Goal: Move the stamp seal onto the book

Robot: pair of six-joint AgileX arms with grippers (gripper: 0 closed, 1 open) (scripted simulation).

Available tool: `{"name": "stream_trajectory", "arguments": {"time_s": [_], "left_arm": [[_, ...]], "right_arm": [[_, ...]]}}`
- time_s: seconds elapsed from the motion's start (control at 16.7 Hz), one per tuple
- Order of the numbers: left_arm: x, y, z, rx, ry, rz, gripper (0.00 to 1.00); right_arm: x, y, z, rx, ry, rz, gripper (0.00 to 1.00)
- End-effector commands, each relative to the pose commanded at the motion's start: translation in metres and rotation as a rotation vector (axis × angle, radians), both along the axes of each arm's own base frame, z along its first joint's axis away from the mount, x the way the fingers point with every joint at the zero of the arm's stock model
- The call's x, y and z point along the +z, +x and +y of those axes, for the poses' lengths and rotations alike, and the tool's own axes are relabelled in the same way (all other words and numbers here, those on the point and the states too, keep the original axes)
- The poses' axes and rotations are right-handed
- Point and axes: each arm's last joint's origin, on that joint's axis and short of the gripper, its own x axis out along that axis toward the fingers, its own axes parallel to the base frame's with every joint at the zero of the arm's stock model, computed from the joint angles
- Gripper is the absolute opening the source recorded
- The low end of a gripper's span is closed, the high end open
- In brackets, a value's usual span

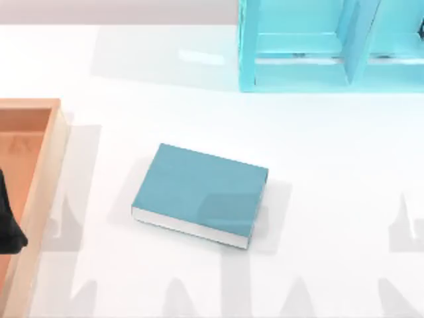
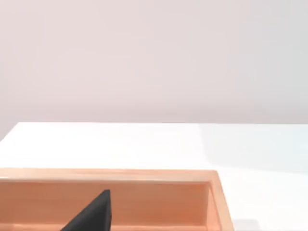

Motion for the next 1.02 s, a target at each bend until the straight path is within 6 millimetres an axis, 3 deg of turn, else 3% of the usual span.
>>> {"name": "stream_trajectory", "arguments": {"time_s": [0.3, 0.48, 0.78, 1.02], "left_arm": [[0.0, 0.0, 0.0, 0.0, 0.0, 0.0, 1.0], [0.011, 0.001, 0.001, 0.009, 0.013, 0.053, 1.0], [0.061, 0.015, 0.008, 0.051, 0.06, 0.311, 1.0], [0.1, 0.06, 0.022, 0.076, 0.089, 0.656, 1.0]], "right_arm": [[0.0, 0.0, 0.0, 0.0, 0.0, 0.0, 1.0], [0.0, 0.0, 0.0, 0.0, 0.0, 0.0, 1.0], [0.0, 0.0, 0.0, 0.0, 0.0, 0.0, 1.0], [0.0, 0.0, 0.0, 0.0, 0.0, 0.0, 1.0]]}}
